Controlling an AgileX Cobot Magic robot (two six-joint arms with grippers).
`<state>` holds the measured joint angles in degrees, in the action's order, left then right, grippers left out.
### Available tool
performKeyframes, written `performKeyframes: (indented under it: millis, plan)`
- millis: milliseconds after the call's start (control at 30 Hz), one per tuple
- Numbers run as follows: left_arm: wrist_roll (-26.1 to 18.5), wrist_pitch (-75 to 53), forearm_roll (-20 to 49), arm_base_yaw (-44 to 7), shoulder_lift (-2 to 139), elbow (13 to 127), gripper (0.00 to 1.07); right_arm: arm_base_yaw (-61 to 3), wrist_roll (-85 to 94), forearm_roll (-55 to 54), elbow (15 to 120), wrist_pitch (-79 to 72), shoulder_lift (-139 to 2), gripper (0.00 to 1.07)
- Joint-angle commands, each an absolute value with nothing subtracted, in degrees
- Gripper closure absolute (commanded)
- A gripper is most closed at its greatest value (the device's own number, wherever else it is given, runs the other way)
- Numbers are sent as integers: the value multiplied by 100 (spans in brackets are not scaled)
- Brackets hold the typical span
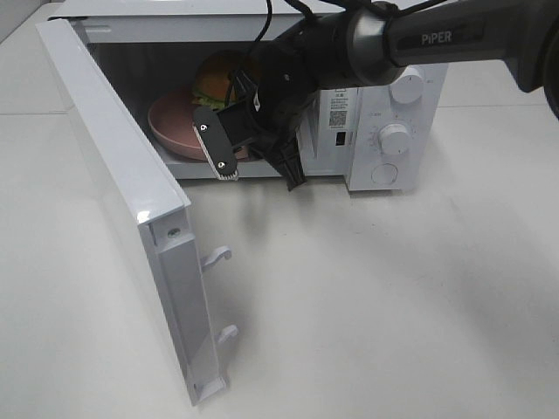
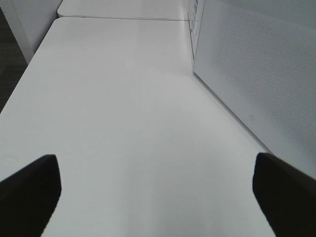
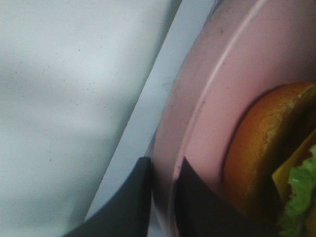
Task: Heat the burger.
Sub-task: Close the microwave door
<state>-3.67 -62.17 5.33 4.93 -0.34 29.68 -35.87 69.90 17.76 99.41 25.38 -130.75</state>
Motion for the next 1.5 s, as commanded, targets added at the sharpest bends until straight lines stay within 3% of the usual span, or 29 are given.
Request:
performKeyframes:
  millis: [33, 167, 667, 1033, 1500]
  plan:
    - [-361, -6125, 527, 458, -115, 2962, 9, -3587, 6847, 1816, 10010, 2441, -13075, 73]
    - [-361, -6125, 527, 458, -115, 2962, 9, -3638, 6646, 1816, 10010, 2441, -13075, 61]
    - [-361, -6125, 527, 458, -115, 2962, 9, -3638, 6360, 1799, 9574, 2286, -12731, 56]
    - [-361, -6125, 527, 458, -115, 2962, 9, -3638, 5919, 1788, 8766, 1931, -12066, 27]
    - [-361, -6125, 527, 458, -115, 2962, 9, -3638, 5535, 1770, 7448, 1862, -11035, 31]
